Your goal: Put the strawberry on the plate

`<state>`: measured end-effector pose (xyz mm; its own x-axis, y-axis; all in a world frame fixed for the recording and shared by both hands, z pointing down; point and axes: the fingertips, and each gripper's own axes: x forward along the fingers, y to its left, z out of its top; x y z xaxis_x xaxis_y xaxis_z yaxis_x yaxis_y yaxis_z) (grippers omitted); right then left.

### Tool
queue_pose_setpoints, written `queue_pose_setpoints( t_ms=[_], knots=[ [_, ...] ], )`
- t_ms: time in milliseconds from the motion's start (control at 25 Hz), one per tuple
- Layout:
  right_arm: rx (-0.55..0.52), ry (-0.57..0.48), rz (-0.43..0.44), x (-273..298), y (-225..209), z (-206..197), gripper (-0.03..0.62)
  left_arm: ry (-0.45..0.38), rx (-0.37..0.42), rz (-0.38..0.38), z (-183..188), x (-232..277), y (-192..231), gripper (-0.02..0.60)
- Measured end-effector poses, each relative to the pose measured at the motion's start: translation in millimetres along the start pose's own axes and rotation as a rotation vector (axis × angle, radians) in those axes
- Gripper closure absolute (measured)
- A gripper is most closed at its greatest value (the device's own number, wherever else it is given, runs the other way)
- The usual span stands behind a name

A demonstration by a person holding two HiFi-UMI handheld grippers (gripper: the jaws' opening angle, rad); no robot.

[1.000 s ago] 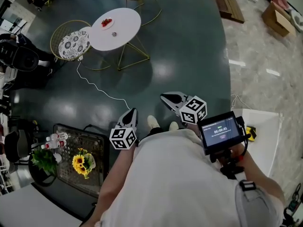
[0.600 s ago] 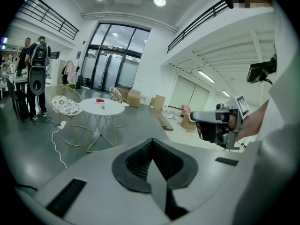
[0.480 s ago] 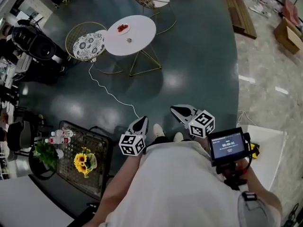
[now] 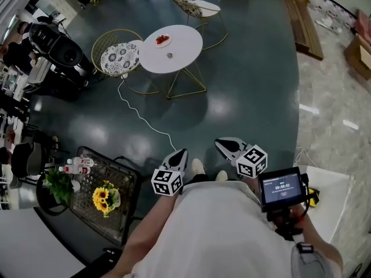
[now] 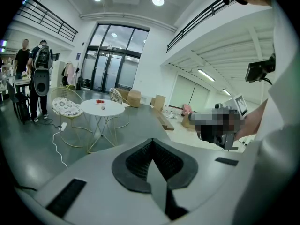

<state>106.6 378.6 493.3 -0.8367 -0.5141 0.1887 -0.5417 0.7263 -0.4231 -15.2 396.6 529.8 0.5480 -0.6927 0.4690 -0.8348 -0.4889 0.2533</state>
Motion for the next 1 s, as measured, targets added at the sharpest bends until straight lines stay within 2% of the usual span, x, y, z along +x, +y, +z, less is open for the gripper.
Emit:
queue_pose_setpoints(
  t_ms=[320,640,800,1000],
  knots=[
    [-0.013,0.031,-0.021,1,-4,-6,0.588,-0.002,0.004,0.006,1,-3,1,0.575],
    [-0.022,0.049,0.0,18,-7,-5,0.588,-0.01,-0.008,0.034,4,-6,17,0.575],
    [-0.022,0.059,0.007,16,7,-1,0.588,-0.011,-0.017,0.036,5,-20,12,0.575],
    [-0.013,0.067,0.007,50,-8,-3,0.588,-0.004,-0.028,0.045,4,-8,48,0.575]
  ],
)
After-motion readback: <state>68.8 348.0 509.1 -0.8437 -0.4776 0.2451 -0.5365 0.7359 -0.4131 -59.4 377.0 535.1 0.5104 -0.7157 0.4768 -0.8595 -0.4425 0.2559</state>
